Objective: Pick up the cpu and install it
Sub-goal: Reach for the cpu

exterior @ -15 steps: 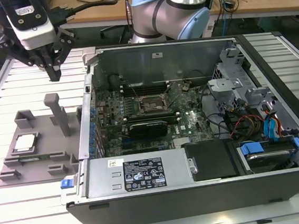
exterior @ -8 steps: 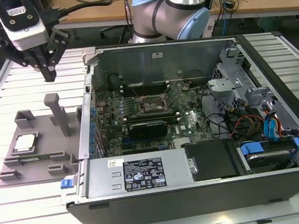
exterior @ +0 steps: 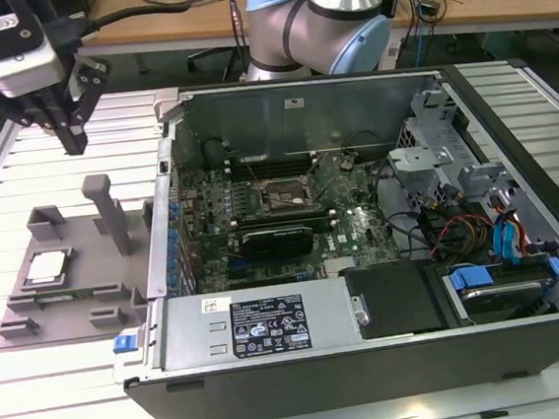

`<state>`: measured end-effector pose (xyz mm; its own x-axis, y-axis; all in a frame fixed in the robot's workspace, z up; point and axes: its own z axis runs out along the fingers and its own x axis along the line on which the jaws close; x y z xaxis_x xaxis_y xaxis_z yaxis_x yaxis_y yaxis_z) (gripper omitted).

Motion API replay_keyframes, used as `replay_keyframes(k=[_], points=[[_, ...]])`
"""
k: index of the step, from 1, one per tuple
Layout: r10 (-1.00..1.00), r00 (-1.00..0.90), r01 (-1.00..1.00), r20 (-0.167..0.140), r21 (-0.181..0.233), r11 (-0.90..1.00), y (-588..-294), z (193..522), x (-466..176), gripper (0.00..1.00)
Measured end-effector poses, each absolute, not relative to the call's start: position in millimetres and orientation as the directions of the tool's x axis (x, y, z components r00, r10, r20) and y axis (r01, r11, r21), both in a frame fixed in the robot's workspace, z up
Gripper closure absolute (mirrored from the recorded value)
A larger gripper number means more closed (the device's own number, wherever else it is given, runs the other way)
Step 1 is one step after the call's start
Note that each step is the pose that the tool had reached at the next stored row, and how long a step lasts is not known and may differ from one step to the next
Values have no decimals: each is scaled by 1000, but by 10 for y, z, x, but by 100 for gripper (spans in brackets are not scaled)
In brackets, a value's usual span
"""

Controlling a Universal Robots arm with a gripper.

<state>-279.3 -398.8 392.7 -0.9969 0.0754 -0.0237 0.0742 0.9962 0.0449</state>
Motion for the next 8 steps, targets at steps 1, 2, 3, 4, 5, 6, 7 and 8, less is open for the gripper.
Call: replay_keyframes(k=[1, 2, 3, 4, 5, 6, 7, 8], points=[[75, -997, 74, -24, 45, 996, -3988, 3927, -2819, 89], [75, -997, 74, -24, 45, 996, -3988, 3927, -2851, 89], [75, -997, 74, -24, 45, 996, -3988, 3927, -2887, 89], [75, -997, 74, -24, 45, 996, -3988, 3926, -2924, 89], [75, -997, 74, -24, 45, 996, -3988, 3926, -2956, 89], [75, -997, 74, -24, 45, 996, -3988, 3926, -2996, 89], [75, -997, 74, -24, 45, 996, -3988, 3926, -3023, 89], [75, -997, 74, -24, 45, 996, -3988, 3926, -3057, 89]])
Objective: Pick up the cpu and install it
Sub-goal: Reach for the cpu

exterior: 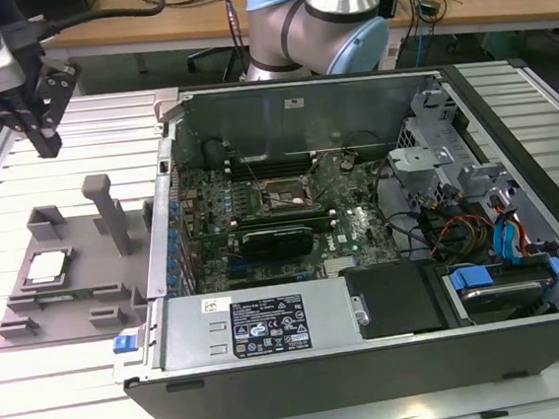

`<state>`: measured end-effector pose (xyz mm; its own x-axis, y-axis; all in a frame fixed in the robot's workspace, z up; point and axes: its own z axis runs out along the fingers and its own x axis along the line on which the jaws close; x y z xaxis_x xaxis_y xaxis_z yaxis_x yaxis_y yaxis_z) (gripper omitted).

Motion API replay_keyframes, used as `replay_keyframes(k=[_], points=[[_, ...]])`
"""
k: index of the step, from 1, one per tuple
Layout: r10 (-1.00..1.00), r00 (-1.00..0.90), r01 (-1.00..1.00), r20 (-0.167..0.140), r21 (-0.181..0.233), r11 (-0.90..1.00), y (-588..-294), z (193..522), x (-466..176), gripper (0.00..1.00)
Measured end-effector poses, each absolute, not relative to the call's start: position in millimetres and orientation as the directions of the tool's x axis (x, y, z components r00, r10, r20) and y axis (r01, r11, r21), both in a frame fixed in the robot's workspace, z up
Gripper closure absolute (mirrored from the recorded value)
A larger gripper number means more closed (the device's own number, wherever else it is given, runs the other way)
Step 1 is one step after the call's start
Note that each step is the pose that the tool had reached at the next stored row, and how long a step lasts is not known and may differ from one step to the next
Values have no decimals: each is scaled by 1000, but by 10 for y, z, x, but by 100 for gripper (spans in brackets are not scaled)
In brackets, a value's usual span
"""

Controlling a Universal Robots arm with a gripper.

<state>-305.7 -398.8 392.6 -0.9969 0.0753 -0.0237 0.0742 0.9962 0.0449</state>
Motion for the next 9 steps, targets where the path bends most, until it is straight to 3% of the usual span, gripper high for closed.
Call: replay_keyframes(k=[9], points=[[75, -997, 74, -24, 45, 996, -3988, 3925, -3348, 89]])
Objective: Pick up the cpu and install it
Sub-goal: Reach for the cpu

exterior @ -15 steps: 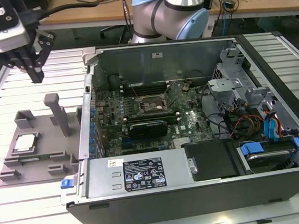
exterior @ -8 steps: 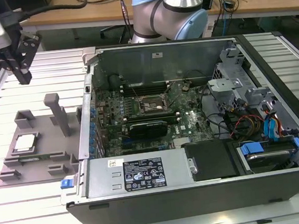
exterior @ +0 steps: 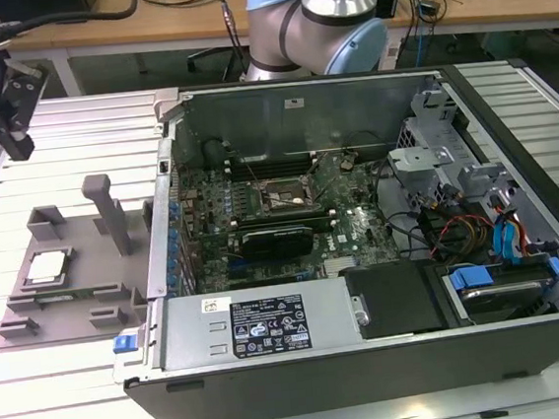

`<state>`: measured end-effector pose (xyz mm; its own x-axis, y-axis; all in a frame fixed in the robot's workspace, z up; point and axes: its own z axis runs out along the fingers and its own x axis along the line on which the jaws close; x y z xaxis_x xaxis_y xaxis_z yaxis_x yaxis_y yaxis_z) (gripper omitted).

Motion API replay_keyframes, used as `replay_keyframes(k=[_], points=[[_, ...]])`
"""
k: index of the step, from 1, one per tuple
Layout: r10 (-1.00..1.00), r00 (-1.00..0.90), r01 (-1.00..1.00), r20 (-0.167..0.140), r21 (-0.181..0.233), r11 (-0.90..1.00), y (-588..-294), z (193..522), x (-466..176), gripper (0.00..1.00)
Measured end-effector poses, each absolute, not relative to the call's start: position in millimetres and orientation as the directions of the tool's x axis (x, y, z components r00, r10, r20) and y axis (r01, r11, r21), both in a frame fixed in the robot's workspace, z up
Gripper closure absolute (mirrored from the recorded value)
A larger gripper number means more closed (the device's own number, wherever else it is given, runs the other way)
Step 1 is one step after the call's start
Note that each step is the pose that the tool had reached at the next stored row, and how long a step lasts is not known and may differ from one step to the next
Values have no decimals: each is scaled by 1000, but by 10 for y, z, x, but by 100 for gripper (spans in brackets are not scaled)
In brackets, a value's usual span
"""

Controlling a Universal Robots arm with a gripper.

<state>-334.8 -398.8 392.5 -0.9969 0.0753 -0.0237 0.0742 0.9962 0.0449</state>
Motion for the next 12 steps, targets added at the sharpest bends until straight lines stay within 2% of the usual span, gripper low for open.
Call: replay_keyframes(k=[12], points=[[75, -997, 74, -24, 45, 996, -3988, 3924, -3790, 89]])
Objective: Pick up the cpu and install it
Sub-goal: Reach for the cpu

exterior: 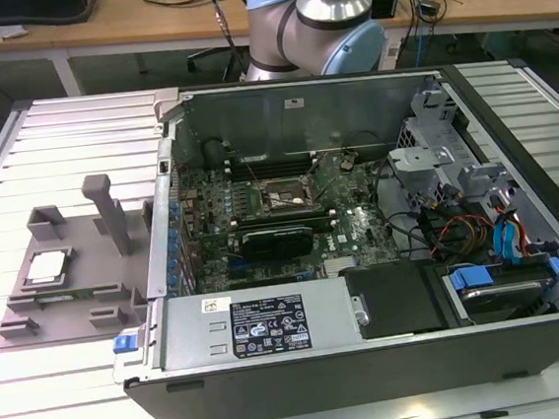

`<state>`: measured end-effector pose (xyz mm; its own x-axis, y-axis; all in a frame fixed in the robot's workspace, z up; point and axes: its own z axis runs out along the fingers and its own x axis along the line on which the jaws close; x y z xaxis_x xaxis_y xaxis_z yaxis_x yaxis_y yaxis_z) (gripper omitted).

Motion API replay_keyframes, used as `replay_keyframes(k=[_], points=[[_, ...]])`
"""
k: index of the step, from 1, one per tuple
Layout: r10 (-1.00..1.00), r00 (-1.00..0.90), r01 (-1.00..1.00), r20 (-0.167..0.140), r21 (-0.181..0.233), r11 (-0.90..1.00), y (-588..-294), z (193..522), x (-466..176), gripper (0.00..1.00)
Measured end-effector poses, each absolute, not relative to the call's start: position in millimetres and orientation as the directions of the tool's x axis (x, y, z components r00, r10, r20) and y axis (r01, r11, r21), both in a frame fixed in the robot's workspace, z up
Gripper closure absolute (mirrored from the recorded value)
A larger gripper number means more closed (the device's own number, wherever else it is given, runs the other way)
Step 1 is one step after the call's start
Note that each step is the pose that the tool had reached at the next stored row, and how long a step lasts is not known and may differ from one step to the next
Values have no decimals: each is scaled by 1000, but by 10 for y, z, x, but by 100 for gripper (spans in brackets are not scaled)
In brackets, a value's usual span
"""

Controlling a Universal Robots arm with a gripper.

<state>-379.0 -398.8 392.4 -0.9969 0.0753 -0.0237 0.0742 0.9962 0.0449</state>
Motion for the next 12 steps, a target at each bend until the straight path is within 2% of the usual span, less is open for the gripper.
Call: replay_keyframes(k=[12], points=[[75, -997, 74, -24, 45, 996, -3988, 3924, -3901, 89]])
